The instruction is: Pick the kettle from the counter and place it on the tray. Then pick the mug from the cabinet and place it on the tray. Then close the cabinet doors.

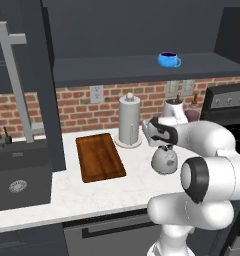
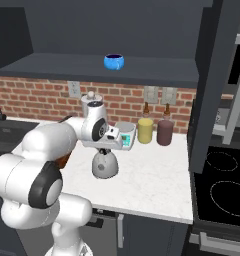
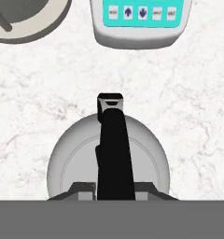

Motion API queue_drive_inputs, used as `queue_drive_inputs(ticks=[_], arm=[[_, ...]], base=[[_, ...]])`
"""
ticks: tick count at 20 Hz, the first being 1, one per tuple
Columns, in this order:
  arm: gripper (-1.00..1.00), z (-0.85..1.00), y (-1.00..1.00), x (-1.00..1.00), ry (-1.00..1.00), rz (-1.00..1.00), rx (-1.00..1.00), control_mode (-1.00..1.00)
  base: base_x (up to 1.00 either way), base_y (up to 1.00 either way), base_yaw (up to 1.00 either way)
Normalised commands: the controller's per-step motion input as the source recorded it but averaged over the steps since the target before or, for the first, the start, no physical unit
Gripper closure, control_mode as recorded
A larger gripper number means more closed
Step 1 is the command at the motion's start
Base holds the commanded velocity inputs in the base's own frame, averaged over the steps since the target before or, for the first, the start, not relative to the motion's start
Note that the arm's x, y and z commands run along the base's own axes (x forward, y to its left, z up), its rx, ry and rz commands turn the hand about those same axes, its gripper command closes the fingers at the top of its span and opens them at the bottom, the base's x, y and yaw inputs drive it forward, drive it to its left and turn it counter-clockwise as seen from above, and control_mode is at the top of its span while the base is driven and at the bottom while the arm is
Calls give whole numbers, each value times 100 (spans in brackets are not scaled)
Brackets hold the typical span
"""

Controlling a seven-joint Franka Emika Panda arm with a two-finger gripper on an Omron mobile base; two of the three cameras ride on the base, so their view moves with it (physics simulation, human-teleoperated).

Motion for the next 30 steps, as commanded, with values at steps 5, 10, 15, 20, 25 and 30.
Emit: queue_drive_inputs(ticks=[5, 10, 15, 20, 25, 30], arm=[[100, -44, 0, -12, 0, 0, -4, -100], [100, 26, 16, -15, -14, 4, 4, -100], [100, 42, 24, -56, -7, 11, 0, -100], [100, 29, 54, -40, 0, 7, 0, -100], [100, 25, 70, -16, 0, 6, 0, -100], [100, 16, 70, -3, 0, 2, 0, -100]], base=[[0, 0, 0], [0, 0, 0], [0, 0, 0], [0, 0, 0], [0, 0, 0], [0, 0, 0]])
